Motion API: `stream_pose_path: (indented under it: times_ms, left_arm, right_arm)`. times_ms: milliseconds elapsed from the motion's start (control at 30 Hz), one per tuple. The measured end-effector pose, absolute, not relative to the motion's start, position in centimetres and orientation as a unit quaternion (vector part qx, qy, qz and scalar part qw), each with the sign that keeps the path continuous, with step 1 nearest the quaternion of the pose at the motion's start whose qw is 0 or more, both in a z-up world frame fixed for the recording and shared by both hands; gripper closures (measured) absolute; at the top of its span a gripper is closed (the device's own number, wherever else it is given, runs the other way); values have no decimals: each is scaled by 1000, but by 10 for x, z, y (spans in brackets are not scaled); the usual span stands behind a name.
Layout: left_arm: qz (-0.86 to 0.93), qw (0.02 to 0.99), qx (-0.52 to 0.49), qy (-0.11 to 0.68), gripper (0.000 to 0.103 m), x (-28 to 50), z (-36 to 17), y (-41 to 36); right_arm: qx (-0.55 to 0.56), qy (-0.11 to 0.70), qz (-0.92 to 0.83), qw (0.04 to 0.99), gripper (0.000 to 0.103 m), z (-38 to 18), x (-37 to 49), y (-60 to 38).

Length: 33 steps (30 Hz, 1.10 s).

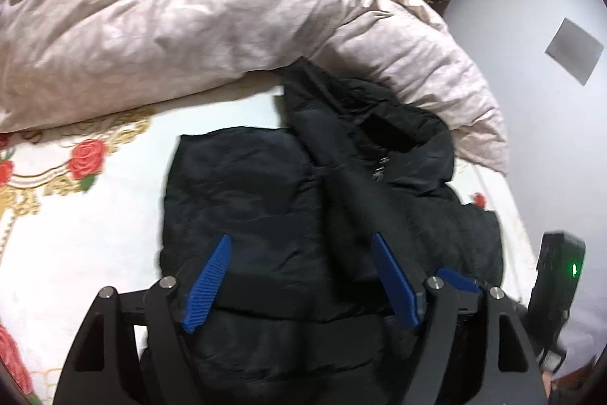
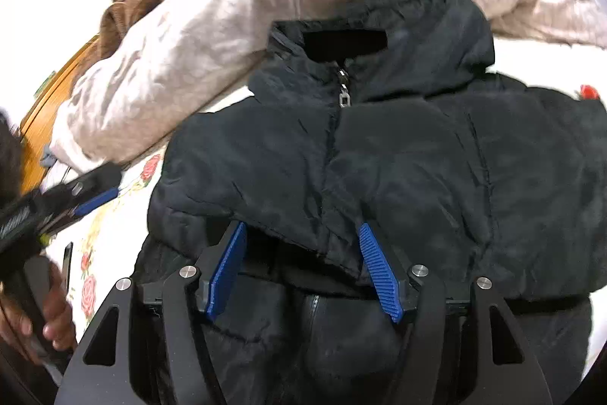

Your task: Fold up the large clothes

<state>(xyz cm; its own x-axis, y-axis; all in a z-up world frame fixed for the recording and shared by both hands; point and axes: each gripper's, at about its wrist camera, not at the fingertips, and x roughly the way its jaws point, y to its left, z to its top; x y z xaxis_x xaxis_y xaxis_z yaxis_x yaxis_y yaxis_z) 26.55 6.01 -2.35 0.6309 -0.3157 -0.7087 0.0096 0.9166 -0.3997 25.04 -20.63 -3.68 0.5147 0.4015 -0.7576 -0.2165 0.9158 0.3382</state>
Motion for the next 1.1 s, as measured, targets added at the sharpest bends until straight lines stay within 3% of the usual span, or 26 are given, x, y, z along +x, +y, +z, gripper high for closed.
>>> stream_pose_path:
  times_ms: [100,300,367,400,433,500,633,800,933,1100]
  left_arm:
    - [-116,878,-195,422,15,279,-26,48]
    - [-126,847,-189,480,16,320,-65,17]
    - [-139,842,-182,488,39,327,-74,6]
    - [-148,839,-179,493,70,329,-76,1]
    - [-145,841,-171,493,83,329,-75,-2]
    - [-140,858,-157,468,91,322,-62,-2]
    - [-111,884,-122,438,93,309,-45,15]
    - [-89,871,-132,464,92,313,-71,33]
    - [-82,872,-114,470,89,314,-92,28]
    - [-71,873,-98,472,84,310,-91,27]
  right_arm:
    - [101,441,181,873,40,-23,234,-215]
    - [107,428,113,890,40,-19,211,-265]
    - [117,437,84,888,40,-24,213,-283]
    - [123,440,70,887,40,-26,212,-293]
    - [127,439,54,888,40,-27,212,-305]
    - [126,431,34,893,40,-24,212,-318]
    - [117,409,9,905,40,-15,222,-337]
    - [84,427,-3,900,48,-37,256,-334]
    - [74,461,-2,884,49,-74,273,-332]
    - [64,463,-1,884,49,-72,274,-330]
